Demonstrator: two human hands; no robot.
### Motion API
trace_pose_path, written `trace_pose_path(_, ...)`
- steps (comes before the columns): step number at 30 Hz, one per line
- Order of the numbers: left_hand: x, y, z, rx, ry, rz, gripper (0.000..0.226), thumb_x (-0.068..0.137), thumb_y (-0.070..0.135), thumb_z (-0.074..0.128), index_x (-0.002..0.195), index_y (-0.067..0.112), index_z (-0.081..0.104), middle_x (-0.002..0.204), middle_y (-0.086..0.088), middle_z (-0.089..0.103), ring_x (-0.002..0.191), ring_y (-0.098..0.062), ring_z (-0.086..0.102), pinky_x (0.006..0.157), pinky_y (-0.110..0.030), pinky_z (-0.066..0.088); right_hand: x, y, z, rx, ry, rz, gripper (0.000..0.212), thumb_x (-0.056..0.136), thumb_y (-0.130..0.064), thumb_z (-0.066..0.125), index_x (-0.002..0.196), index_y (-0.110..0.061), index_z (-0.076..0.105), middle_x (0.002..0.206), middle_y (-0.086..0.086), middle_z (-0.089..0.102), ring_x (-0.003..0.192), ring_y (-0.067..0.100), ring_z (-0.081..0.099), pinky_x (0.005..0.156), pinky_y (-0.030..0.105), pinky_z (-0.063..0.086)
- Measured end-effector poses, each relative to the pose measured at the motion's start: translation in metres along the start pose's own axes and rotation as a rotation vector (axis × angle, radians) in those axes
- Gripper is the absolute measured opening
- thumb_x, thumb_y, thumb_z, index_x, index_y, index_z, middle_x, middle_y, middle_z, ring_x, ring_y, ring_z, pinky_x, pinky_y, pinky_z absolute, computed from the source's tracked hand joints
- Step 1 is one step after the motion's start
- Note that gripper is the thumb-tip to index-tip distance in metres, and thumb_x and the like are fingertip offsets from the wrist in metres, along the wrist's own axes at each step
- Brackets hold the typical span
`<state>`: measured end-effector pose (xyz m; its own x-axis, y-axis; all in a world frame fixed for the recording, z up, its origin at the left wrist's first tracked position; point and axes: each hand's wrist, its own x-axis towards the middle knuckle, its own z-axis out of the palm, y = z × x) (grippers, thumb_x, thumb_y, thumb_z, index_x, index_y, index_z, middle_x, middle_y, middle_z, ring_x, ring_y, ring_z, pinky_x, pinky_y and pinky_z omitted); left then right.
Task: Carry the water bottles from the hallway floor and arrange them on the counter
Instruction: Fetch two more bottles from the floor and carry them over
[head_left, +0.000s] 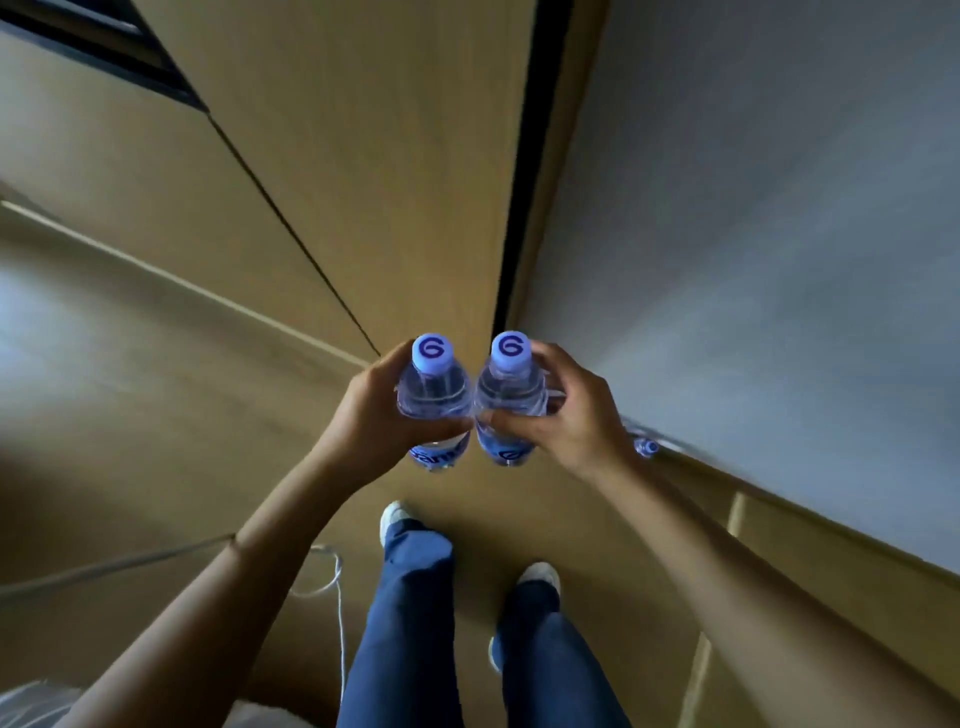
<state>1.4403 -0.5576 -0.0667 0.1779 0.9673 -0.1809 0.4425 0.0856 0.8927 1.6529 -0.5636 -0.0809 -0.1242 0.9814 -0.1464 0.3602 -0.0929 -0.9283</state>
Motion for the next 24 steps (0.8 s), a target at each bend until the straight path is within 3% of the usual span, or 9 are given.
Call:
trace_pose_path(4, -0.033, -0.015, -0.088, -0.06, 0.148, -0.058, 0.051, 0.052, 0.05, 0.082, 0.097, 0.043, 0.06, 0.093, 0.016, 0.07, 0.084, -0.004, 0.067, 0.073, -0.019, 0.053, 0.026, -0.053, 0.075, 0.062, -0.131, -0.005, 0.063, 0.066, -0.028, 0.091, 0.12, -0.037, 0.059, 0.111, -0.006, 0.073, 0.102, 0.01, 0.07, 0.092, 0.042, 0.056)
trace_pose_path(10, -0.066, -0.058, -0.235, -0.095, 0.326, -0.133, 0.052, 0.05, 0.049, 0.081, 0.096, 0.035, 0.062, 0.085, 0.013, 0.07, 0.074, 0.0, 0.06, 0.071, -0.021, 0.05, 0.075, -0.136, 0.21, 0.095, -0.28, -0.033, 0.065, 0.066, -0.025, 0.091, 0.124, -0.024, 0.062, 0.106, -0.013, 0.074, 0.096, 0.003, 0.07, 0.081, 0.023, 0.056)
trace_pose_path(14, -0.086, -0.082, -0.326, -0.115, 0.412, -0.152, 0.05, 0.054, 0.044, 0.082, 0.099, 0.03, 0.064, 0.091, 0.004, 0.07, 0.08, -0.006, 0.06, 0.078, -0.032, 0.053, 0.109, -0.195, 0.293, 0.078, -0.371, -0.088, 0.067, 0.061, -0.033, 0.089, 0.122, -0.028, 0.063, 0.104, -0.015, 0.074, 0.094, 0.004, 0.071, 0.08, 0.027, 0.057)
trace_pose_path(17, -0.099, -0.093, -0.383, -0.108, 0.502, -0.158, 0.048, 0.056, 0.042, 0.082, 0.099, 0.03, 0.063, 0.089, 0.006, 0.07, 0.079, -0.005, 0.06, 0.078, -0.032, 0.052, 0.134, -0.233, 0.347, 0.056, -0.438, -0.145, 0.068, 0.064, -0.026, 0.091, 0.125, -0.023, 0.063, 0.107, -0.013, 0.074, 0.096, 0.005, 0.07, 0.084, 0.032, 0.059)
trace_pose_path(21, -0.113, -0.11, -0.449, -0.097, 0.633, -0.164, 0.052, 0.058, 0.037, 0.085, 0.104, 0.025, 0.063, 0.093, 0.002, 0.07, 0.086, -0.018, 0.064, 0.085, -0.046, 0.053, 0.166, -0.28, 0.413, 0.04, -0.558, -0.189, 0.066, 0.066, -0.023, 0.091, 0.126, -0.023, 0.062, 0.105, -0.014, 0.074, 0.093, -0.001, 0.069, 0.081, 0.024, 0.057)
trace_pose_path(24, -0.117, -0.124, -0.496, -0.079, 0.738, -0.169, 0.056, 0.055, 0.043, 0.084, 0.104, 0.029, 0.062, 0.095, 0.003, 0.071, 0.094, -0.025, 0.066, 0.086, -0.047, 0.054, 0.195, -0.311, 0.464, 0.027, -0.643, -0.225, 0.063, 0.066, -0.022, 0.091, 0.123, -0.025, 0.063, 0.101, -0.017, 0.074, 0.089, -0.004, 0.068, 0.078, 0.018, 0.055)
